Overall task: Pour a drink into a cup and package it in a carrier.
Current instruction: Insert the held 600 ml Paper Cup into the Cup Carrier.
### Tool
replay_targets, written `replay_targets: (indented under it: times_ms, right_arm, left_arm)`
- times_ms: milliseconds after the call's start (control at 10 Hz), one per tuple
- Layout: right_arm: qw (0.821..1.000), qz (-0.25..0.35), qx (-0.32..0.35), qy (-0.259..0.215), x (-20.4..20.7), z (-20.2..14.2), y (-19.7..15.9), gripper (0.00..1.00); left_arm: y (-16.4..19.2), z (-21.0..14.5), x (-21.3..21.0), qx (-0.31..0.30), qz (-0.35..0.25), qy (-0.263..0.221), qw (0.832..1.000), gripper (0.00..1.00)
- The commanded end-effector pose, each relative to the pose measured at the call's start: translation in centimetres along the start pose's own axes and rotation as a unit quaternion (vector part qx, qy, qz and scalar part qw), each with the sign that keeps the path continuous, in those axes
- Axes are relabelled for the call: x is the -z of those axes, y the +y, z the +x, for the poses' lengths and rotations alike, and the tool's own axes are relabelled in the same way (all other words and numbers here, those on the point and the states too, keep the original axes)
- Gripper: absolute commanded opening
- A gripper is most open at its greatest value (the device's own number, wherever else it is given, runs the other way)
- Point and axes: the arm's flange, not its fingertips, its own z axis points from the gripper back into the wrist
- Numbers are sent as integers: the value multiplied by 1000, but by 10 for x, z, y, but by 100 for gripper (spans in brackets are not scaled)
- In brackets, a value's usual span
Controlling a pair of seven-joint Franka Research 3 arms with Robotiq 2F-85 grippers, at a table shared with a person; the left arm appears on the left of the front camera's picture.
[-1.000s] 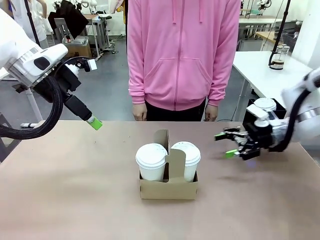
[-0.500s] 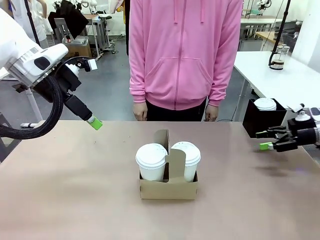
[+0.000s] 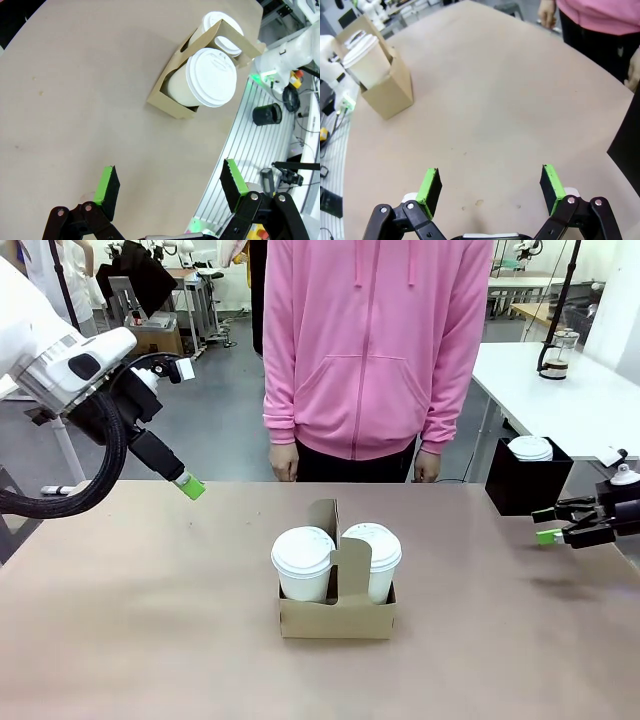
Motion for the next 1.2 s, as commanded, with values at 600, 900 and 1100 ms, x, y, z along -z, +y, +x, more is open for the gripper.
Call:
replay_targets:
  times_ms: [600,900,1100]
  right_arm:
    - [1000,9,-3,-7,2,2,-2,100]
    - [1000,9,-3,-7,2,2,-2,100]
    - [1000,9,-3,-7,2,2,-2,100]
  left_arm:
    - [-1,1,1,-5,3,-2,1000,100]
    - [-1,1,1,-5,3,-2,1000,100]
    - [-1,1,1,-5,3,-2,1000,100]
